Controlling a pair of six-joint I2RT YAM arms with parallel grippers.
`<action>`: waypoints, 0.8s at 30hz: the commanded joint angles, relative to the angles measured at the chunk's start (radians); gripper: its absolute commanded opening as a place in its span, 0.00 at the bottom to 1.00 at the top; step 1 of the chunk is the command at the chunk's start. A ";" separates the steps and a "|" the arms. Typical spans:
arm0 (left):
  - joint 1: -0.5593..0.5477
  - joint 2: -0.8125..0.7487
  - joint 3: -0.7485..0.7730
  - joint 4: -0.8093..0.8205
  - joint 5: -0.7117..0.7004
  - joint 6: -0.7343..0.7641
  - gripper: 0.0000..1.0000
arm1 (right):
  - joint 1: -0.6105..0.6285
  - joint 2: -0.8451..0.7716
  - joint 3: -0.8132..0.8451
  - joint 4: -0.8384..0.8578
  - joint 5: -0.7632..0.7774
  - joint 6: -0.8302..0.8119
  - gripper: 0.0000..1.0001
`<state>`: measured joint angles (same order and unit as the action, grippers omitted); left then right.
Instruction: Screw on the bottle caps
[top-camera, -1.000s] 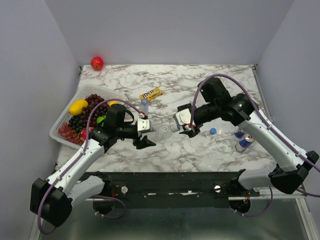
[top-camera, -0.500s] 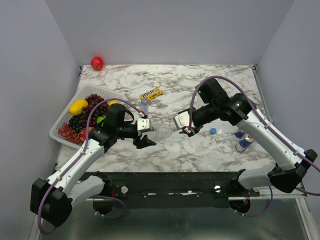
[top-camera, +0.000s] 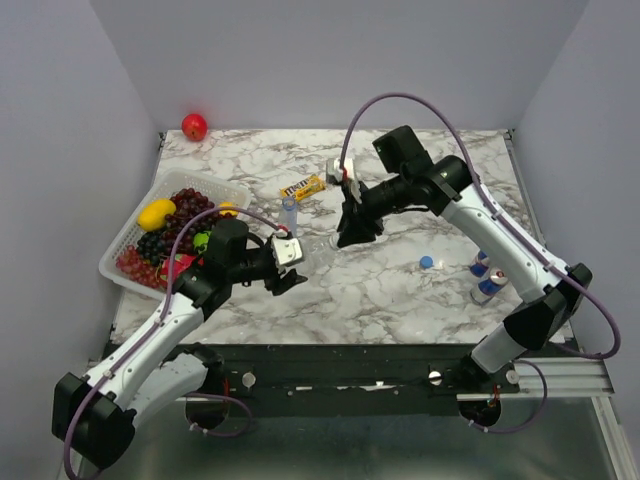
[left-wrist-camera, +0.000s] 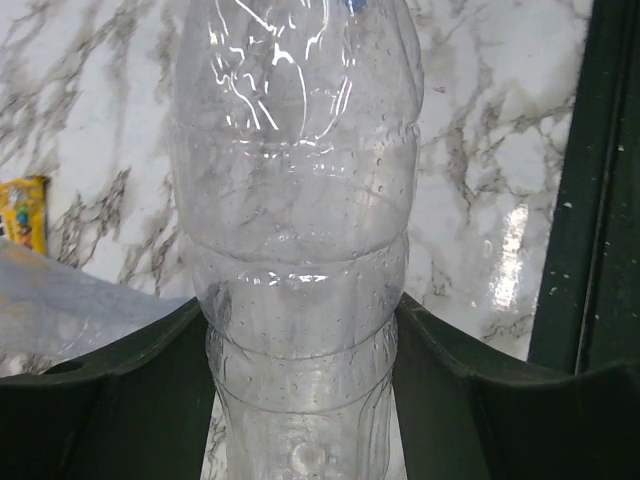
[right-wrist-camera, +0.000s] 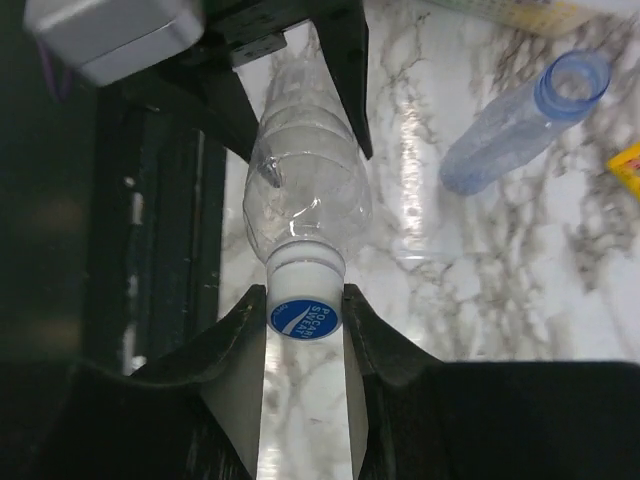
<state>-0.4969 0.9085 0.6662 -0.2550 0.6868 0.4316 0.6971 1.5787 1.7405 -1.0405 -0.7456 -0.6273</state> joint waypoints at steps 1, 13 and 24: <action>-0.115 -0.127 -0.060 0.241 -0.375 -0.086 0.00 | -0.077 0.076 -0.038 0.161 -0.283 0.700 0.05; -0.147 -0.096 0.010 0.011 -0.276 -0.002 0.00 | -0.275 0.133 0.129 0.326 -0.520 0.746 0.71; -0.132 -0.022 0.137 -0.101 0.022 0.064 0.00 | -0.240 -0.242 -0.217 0.099 -0.427 -0.366 0.76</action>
<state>-0.6361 0.8692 0.7418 -0.3012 0.5777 0.4469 0.4046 1.3930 1.6352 -0.8921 -1.2251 -0.6125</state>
